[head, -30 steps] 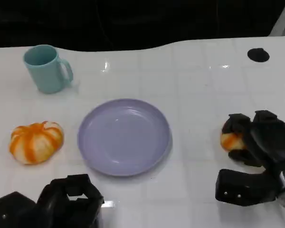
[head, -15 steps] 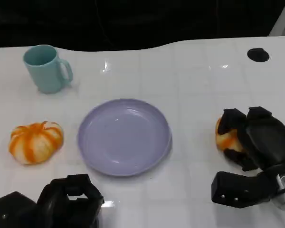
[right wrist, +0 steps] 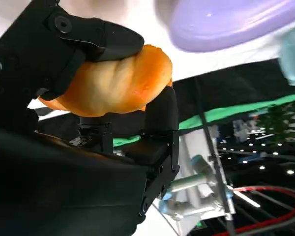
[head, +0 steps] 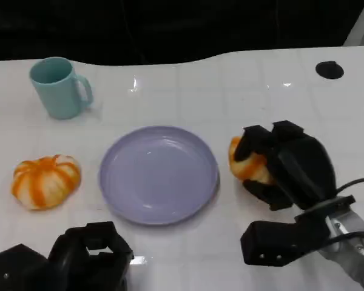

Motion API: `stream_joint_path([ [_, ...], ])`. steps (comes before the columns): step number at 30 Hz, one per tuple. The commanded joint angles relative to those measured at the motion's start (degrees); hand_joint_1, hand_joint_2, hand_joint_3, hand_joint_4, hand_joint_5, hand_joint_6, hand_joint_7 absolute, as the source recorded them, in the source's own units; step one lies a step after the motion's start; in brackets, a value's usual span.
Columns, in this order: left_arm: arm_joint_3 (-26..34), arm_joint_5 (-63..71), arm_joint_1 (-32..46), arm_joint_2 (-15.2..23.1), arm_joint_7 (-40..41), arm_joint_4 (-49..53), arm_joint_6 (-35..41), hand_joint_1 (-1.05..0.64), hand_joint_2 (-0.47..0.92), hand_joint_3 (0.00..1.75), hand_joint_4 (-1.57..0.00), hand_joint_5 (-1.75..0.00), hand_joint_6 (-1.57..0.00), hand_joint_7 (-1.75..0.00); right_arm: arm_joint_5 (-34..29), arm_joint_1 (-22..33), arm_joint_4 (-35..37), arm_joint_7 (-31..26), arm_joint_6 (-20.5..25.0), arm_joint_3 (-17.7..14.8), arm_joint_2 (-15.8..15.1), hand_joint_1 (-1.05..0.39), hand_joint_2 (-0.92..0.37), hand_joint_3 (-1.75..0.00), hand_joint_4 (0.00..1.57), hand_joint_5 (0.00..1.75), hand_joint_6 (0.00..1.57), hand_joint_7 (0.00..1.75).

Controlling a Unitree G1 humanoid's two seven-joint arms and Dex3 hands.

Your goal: Grasp the bread from the table and place it into the plate.

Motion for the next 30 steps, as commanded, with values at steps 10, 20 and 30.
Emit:
stream_joint_path([
  [10, -0.1, 0.3, 0.5, 0.6, 0.2, -0.6, -0.1, -1.05, 0.38, 1.06, -1.57, -1.22, -1.40, -0.91, -1.8, -2.5, -3.9, 6.2, 1.5, 2.9, 5.9, -0.21, -0.35, -1.27, 0.95, 1.75, 0.78, 1.68],
  [20, -0.1, 0.3, 0.3, 0.7, 0.0, 0.0, -0.6, -1.05, 0.39, 1.05, -1.57, -1.22, -1.41, -0.90, -2.8, -8.9, 7.3, 2.3, -0.4, 5.6, 12.4, -0.21, -0.33, -1.29, 0.96, 1.75, 0.75, 1.75],
  [30, -0.6, 1.0, 0.4, 0.5, 0.3, 0.3, -1.5, -1.05, 0.40, 1.04, -1.57, -1.22, -1.42, -0.89, -3.3, -17.2, 22.3, -3.7, -2.2, 8.1, 17.9, -0.20, -0.30, -1.23, 0.95, 1.75, 0.73, 1.75],
])
